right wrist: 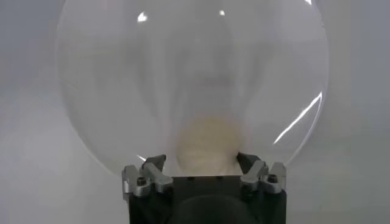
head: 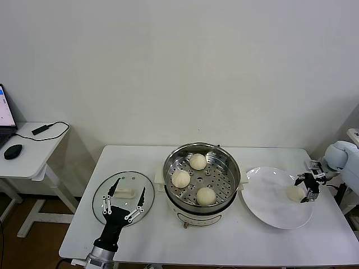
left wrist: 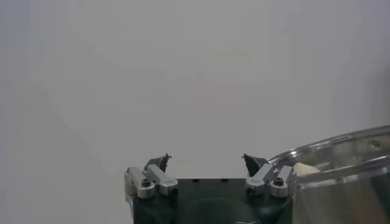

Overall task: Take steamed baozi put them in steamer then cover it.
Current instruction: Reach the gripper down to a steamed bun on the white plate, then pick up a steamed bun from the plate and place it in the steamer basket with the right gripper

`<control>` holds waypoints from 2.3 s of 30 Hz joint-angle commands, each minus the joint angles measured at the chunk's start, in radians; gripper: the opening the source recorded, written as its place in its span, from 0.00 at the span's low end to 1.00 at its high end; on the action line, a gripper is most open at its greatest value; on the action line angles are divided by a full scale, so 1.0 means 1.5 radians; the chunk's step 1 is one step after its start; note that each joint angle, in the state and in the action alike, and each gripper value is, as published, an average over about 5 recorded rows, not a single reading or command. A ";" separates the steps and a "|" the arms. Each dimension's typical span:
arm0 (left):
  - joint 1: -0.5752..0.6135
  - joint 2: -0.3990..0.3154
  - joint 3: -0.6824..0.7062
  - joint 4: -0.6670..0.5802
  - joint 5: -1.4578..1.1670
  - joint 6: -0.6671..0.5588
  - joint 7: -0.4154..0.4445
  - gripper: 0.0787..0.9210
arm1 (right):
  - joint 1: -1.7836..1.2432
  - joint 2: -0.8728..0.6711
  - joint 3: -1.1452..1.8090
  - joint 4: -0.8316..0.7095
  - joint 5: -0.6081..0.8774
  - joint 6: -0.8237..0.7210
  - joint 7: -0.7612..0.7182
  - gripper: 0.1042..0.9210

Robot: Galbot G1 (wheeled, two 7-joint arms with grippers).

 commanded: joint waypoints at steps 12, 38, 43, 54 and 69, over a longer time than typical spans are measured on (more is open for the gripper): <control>0.004 -0.001 0.002 -0.006 0.002 -0.001 -0.001 0.88 | 0.035 -0.011 -0.033 0.022 0.029 -0.007 0.013 0.69; -0.008 0.009 0.017 -0.017 0.002 0.000 -0.002 0.88 | 0.634 0.071 -0.425 0.504 0.321 -0.124 -0.062 0.58; -0.009 0.009 0.016 -0.017 0.002 0.000 -0.003 0.88 | 0.611 0.118 -0.431 0.535 0.351 -0.148 -0.040 0.58; -0.009 0.009 0.010 -0.016 0.001 0.002 -0.004 0.88 | 0.460 0.177 -0.413 0.495 0.300 -0.179 0.012 0.58; -0.006 0.009 0.002 -0.016 0.000 0.000 -0.005 0.88 | 0.400 0.211 -0.400 0.413 0.263 -0.177 0.029 0.60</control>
